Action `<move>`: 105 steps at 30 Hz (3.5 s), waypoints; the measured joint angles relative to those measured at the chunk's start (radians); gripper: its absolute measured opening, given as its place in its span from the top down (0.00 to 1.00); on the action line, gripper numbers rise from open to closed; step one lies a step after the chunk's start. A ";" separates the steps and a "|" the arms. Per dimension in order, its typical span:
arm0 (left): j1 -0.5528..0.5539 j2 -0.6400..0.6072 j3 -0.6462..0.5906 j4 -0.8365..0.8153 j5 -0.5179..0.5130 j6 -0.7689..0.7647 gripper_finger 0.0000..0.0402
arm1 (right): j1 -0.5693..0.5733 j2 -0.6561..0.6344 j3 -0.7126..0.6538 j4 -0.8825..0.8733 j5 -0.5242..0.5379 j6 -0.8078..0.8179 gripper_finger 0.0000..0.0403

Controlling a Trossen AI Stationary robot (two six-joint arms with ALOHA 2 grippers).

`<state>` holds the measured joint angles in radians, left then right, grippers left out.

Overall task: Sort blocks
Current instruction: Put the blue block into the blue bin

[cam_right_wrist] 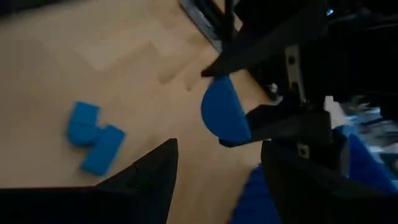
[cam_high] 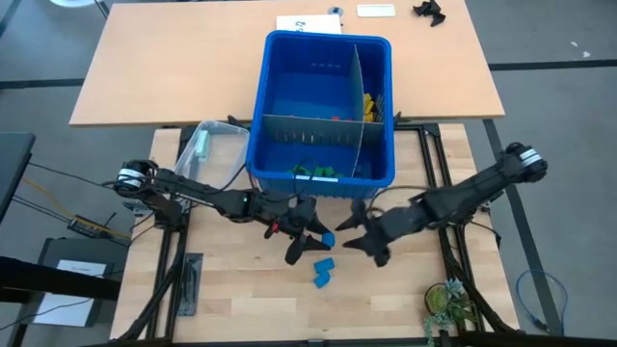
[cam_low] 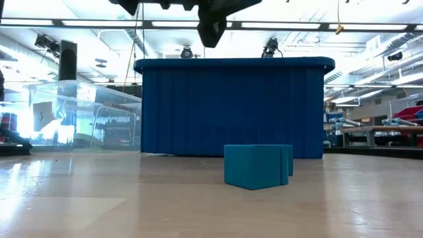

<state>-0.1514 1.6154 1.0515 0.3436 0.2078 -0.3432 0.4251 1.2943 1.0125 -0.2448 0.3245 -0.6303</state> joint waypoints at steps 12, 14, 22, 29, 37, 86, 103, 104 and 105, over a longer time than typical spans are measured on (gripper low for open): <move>-0.002 0.000 0.000 0.003 0.001 -0.019 0.53 | 0.018 0.114 0.004 0.184 0.098 -0.202 0.44; -0.002 0.000 0.000 0.005 0.001 -0.028 0.53 | 0.018 0.113 0.004 0.205 0.099 -0.203 0.48; -0.001 0.000 -0.001 0.041 0.011 -0.047 0.50 | 0.019 0.113 0.005 0.202 0.098 -0.216 0.78; 0.026 0.000 -0.002 0.057 0.036 -0.051 0.43 | 0.040 0.098 0.004 0.207 0.136 -0.195 0.78; 0.094 -0.024 0.000 -0.027 0.009 -0.016 0.40 | 0.066 -0.024 0.003 0.135 0.285 -0.062 0.78; -0.033 0.247 0.000 -0.290 -0.081 0.071 0.41 | -0.355 -0.314 0.003 -0.463 0.171 0.856 0.32; -0.004 0.393 0.160 -0.415 -0.066 0.152 0.41 | -0.355 -0.314 0.003 -0.467 0.172 0.849 0.34; 0.005 0.394 0.164 -0.447 -0.103 0.152 0.41 | -0.355 -0.314 0.003 -0.468 0.172 0.849 0.34; 0.012 0.396 0.173 -0.468 -0.133 0.156 0.41 | -0.355 -0.314 0.003 -0.468 0.171 0.849 0.34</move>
<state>-0.1393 2.0116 1.2241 -0.1244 0.0747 -0.1873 0.0704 0.9798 1.0157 -0.7132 0.4959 0.2188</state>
